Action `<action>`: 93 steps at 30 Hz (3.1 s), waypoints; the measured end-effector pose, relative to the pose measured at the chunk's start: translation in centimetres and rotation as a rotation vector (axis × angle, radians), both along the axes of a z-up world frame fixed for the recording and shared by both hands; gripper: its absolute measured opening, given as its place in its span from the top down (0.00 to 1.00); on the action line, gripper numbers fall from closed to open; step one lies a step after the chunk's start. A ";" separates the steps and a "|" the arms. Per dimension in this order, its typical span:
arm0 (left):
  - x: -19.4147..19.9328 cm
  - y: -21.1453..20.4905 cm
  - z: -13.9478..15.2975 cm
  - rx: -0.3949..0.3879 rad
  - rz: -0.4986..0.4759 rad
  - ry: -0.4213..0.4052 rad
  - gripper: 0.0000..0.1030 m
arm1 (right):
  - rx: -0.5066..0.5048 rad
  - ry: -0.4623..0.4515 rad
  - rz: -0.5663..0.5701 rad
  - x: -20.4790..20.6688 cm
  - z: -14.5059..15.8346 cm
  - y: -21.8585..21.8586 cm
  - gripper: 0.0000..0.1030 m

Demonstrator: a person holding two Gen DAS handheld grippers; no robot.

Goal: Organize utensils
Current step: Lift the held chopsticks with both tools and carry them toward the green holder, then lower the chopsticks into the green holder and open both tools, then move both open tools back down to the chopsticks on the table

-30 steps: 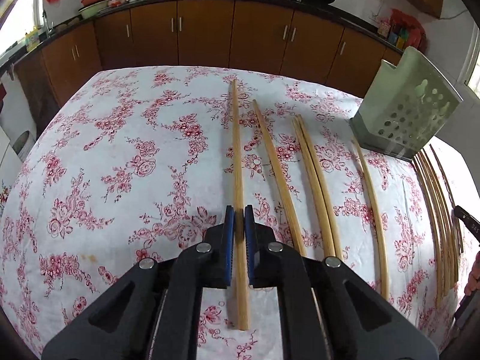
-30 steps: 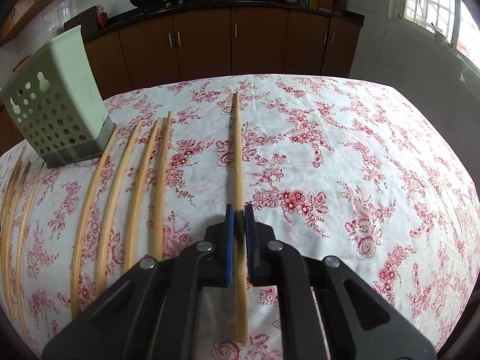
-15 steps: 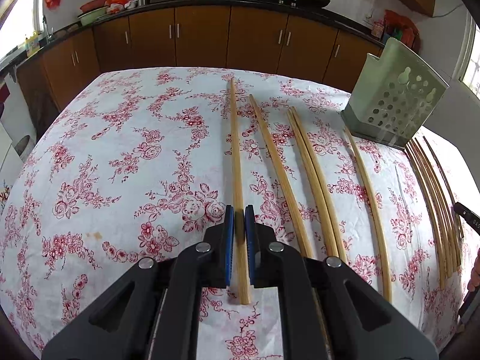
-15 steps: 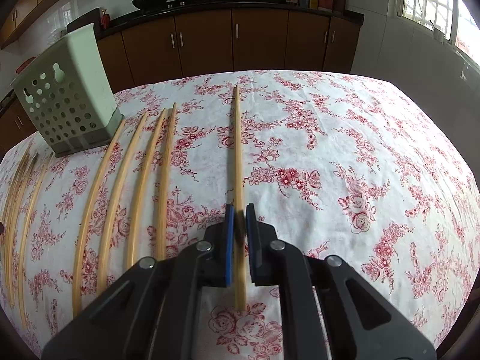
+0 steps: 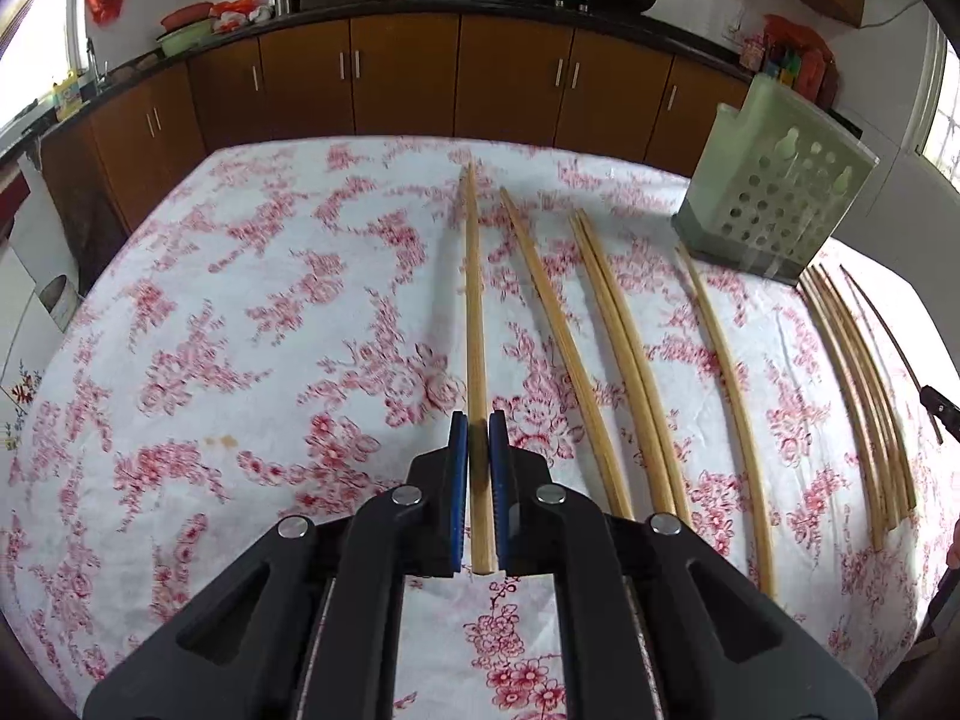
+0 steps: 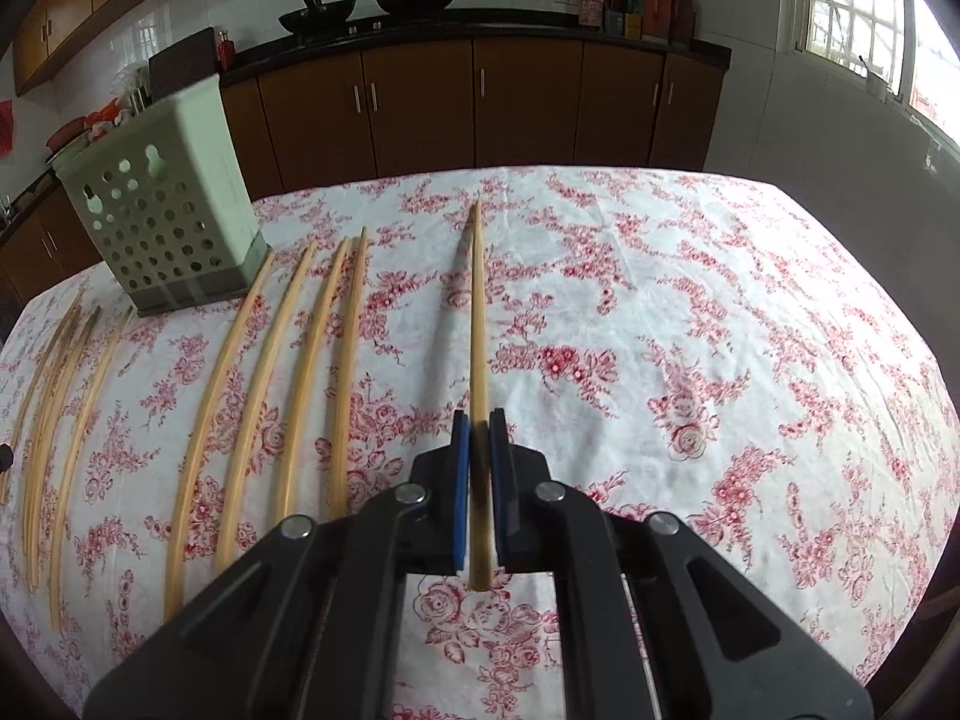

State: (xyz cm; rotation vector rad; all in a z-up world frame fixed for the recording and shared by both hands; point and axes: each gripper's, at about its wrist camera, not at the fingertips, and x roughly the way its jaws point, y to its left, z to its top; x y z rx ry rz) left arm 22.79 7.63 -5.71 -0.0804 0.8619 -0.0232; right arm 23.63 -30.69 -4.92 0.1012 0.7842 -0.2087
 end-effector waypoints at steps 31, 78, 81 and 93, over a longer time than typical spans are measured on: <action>0.3 1.5 17.8 -0.060 0.061 -0.430 0.93 | 0.000 -0.485 0.026 -1.0 17.5 -0.3 0.93; 2.8 -5.8 20.9 -0.212 0.011 -0.513 0.54 | 0.127 -0.522 0.076 -0.3 17.8 2.8 0.67; 1.5 -4.0 19.3 -0.198 0.038 -0.468 0.54 | 0.103 -0.430 0.050 -1.4 14.8 1.8 0.67; -0.5 0.9 6.0 -0.107 0.123 -0.143 0.54 | 0.136 0.018 0.112 0.6 0.0 2.9 0.73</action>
